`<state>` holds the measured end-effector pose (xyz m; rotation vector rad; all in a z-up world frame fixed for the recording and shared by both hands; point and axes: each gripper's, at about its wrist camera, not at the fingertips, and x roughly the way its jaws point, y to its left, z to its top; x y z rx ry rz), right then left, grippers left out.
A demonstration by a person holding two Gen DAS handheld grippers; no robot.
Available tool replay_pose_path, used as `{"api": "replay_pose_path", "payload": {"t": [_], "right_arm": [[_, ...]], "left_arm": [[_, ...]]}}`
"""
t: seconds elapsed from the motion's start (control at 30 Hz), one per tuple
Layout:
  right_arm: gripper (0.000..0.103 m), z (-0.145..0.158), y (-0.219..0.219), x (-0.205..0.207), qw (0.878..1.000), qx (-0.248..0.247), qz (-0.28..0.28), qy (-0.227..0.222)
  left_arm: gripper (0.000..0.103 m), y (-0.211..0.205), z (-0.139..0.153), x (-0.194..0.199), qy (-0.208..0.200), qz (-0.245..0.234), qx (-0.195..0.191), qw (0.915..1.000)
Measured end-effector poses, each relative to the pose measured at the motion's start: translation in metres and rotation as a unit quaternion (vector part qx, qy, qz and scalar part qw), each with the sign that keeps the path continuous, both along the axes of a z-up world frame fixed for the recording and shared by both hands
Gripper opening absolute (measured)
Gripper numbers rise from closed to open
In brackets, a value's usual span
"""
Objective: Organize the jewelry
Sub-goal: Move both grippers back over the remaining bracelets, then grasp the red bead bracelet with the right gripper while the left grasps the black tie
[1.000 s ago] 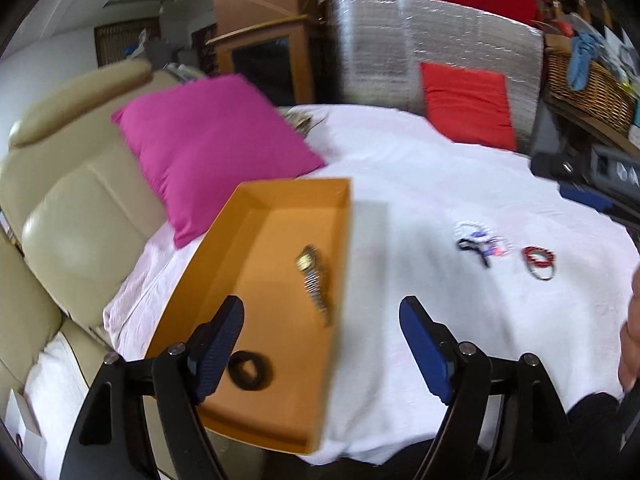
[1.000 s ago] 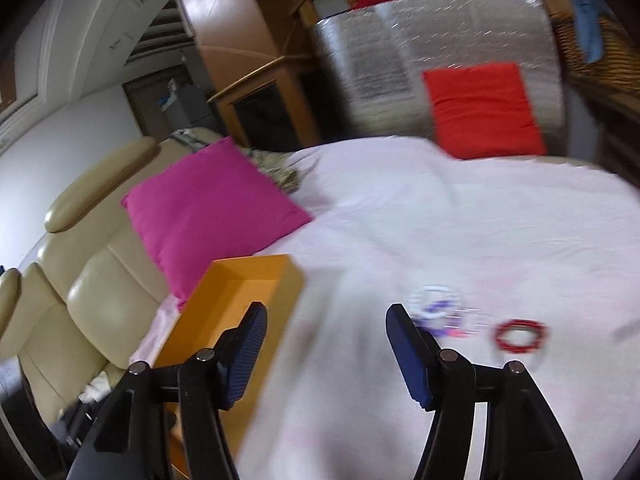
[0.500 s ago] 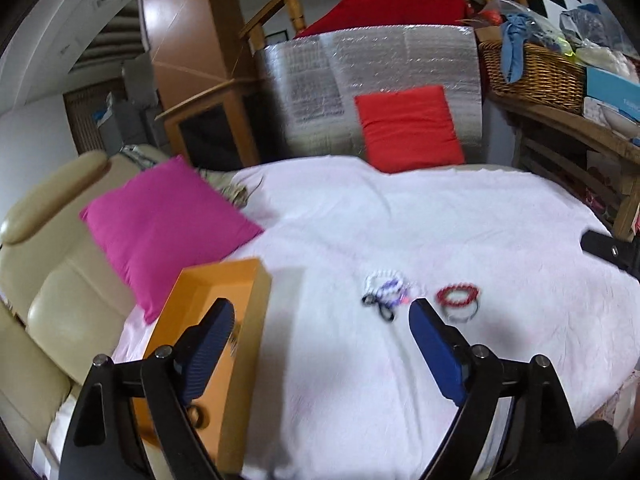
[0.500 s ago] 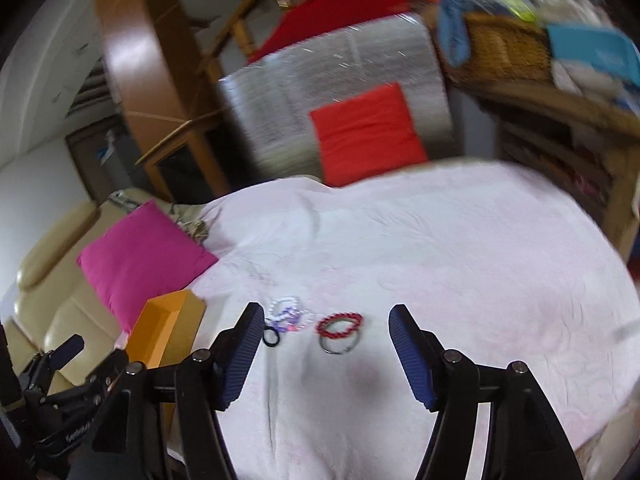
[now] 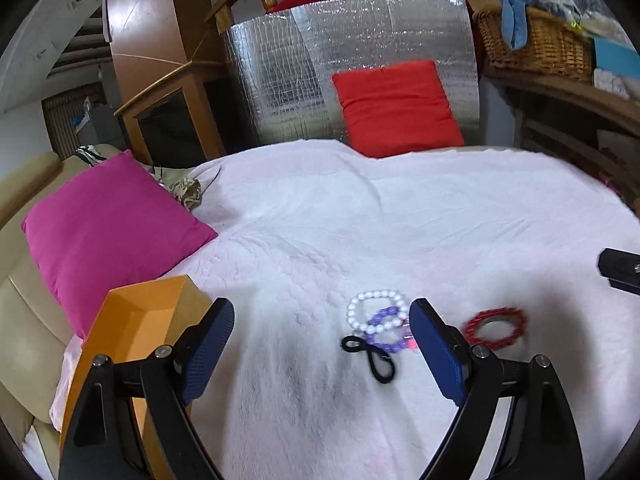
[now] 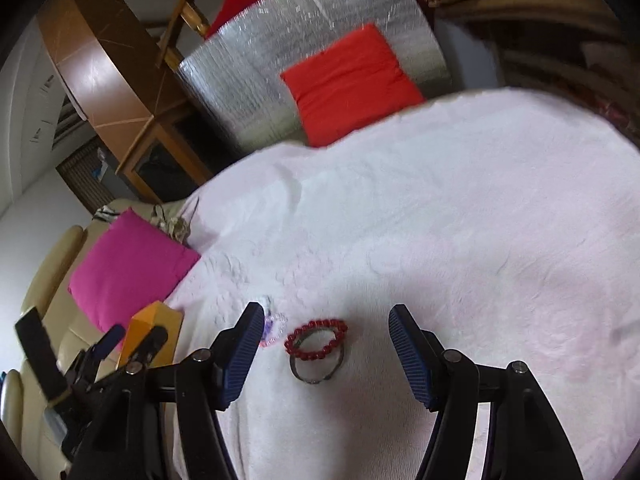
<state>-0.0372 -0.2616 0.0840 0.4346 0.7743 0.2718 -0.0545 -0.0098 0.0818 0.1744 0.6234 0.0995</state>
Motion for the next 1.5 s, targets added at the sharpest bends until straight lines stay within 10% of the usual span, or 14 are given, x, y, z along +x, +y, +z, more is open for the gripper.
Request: {"api": "replay_pose_path", "payload": {"t": [0.17,1.5], "right_arm": [[0.054,-0.021,-0.008,0.009,0.999,0.004,-0.006,0.035],[0.055,-0.065,0.041,0.057,0.992,-0.027,-0.043,0.112]], "left_arm": [[0.089,0.007,-0.029,0.013,0.075,0.000,-0.005,0.9972],[0.089,0.027,-0.025,0.017,0.060,0.026,-0.018,0.9977]]}}
